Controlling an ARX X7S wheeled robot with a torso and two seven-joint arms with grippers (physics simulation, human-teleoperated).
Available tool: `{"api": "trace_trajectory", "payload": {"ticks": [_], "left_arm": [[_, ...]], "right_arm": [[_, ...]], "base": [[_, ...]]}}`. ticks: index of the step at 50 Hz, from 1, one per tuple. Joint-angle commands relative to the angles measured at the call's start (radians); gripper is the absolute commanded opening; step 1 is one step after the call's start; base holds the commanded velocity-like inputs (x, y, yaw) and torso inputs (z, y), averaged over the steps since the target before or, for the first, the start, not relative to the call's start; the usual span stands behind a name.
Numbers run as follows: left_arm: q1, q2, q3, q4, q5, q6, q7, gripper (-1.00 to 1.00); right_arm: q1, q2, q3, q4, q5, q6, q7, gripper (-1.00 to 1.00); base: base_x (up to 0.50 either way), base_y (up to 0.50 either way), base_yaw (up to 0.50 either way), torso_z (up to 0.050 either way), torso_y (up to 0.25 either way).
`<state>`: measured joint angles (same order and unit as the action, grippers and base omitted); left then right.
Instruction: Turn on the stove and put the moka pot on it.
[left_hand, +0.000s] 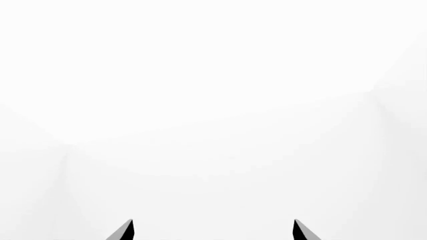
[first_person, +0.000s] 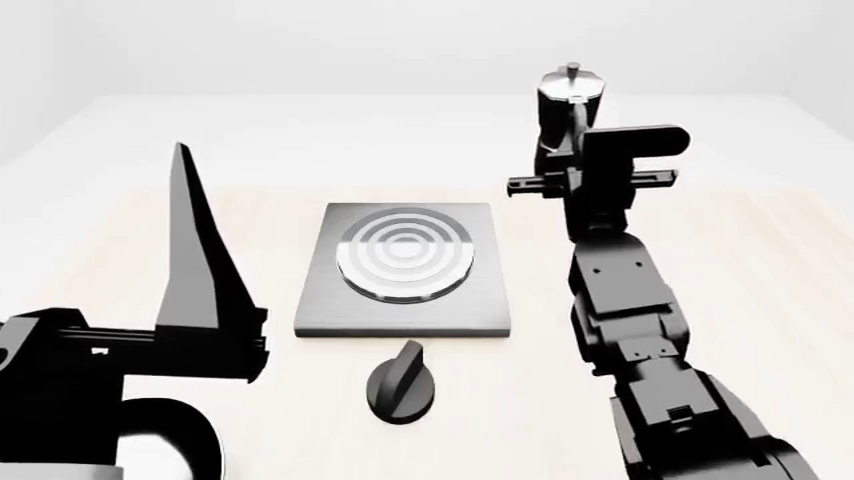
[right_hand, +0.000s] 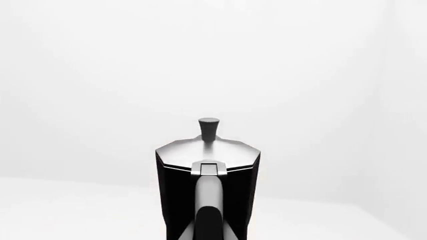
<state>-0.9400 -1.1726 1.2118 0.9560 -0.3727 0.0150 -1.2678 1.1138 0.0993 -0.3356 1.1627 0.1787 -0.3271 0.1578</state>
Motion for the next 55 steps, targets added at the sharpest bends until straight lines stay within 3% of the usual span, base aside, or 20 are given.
{"api": "trace_trajectory", "payload": {"ticks": [1,20,42,48,55], "left_arm": [[0.011,-0.007,0.001,-0.005,0.005,0.01,-0.002,1.0],[0.01,-0.003,-0.005,-0.01,-0.009,0.0,0.002,1.0],[0.003,0.008,-0.011,-0.015,-0.03,-0.014,0.017,1.0],[0.004,0.01,-0.012,-0.017,-0.029,-0.015,0.018,1.0],[0.007,0.011,-0.013,-0.019,-0.029,-0.012,0.019,1.0]], "right_arm": [[0.137,-0.049,0.034,0.146,-0.082,-0.063,-0.004,-1.0],[0.172,-0.098,0.063,0.146,-0.133,-0.014,0.001,-1.0],[0.17,-0.099,-0.953,0.121,0.981,-0.143,0.111,-1.0],[0.156,-0.099,-1.124,0.073,1.123,-0.184,0.14,-1.0],[0.158,-0.099,-1.201,0.004,1.136,-0.182,0.187,-1.0]], "base": [[0.0,0.0,0.0,0.0,0.0],[0.0,0.0,0.0,0.0,0.002],[0.0,0.0,0.0,0.001,0.001],[0.0,0.0,0.0,0.0,0.002],[0.0,0.0,0.0,0.0,0.002]]}}
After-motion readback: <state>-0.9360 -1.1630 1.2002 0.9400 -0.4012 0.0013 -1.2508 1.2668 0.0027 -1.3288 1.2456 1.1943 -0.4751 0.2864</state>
